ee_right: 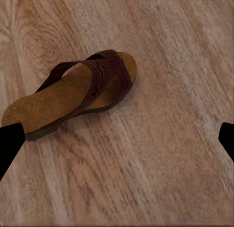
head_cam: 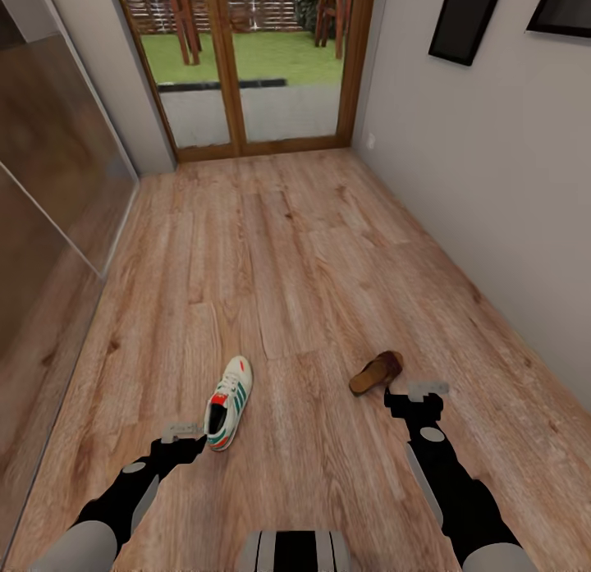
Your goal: Pick up the two gym shoes and the two sandals from the corridor floor and place them onto the hallstand (shoe rack) in the corridor, making sure they are on the rack and not on the floor. Arrange them so the two gym shoes are next to each other and the two sandals are next to each other.
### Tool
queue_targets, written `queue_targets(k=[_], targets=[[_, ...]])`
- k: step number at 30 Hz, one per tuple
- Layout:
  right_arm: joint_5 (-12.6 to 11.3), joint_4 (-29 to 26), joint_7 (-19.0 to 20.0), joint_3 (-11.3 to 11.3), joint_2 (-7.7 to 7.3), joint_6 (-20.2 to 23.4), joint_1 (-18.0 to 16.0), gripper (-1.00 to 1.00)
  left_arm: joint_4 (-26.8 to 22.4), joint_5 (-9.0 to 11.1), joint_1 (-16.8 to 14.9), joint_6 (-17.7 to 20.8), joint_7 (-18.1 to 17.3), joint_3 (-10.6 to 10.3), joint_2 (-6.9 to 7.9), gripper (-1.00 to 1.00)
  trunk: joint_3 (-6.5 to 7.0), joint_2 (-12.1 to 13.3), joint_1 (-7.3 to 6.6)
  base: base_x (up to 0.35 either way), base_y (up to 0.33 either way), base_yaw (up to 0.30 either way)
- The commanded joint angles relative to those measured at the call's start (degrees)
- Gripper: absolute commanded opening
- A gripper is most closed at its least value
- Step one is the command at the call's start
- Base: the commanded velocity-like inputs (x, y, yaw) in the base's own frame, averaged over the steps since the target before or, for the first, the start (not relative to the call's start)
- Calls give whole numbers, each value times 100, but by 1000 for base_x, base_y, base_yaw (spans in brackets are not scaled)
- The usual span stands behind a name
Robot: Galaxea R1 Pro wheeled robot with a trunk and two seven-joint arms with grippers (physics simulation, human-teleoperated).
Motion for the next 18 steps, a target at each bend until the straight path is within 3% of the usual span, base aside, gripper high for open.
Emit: queue_targets(k=[1, 4, 18], targets=[[30, -6, -33, 18, -6, 49, -2, 100, -7, -66, -21, 17, -39, 36, -30, 100, -35, -3, 1, 0, 0, 14], [35, -4, -34, 17, -6, 49, -2, 100, -7, -78, -43, 45, -35, 15, -45, 100, -118, -7, 9, 0, 0, 6], [52, 22, -42, 23, -6, 46, -1, 100, 10, -75, 0, -119, -42, -17, -37, 100, -125, -7, 9, 0, 0, 0]])
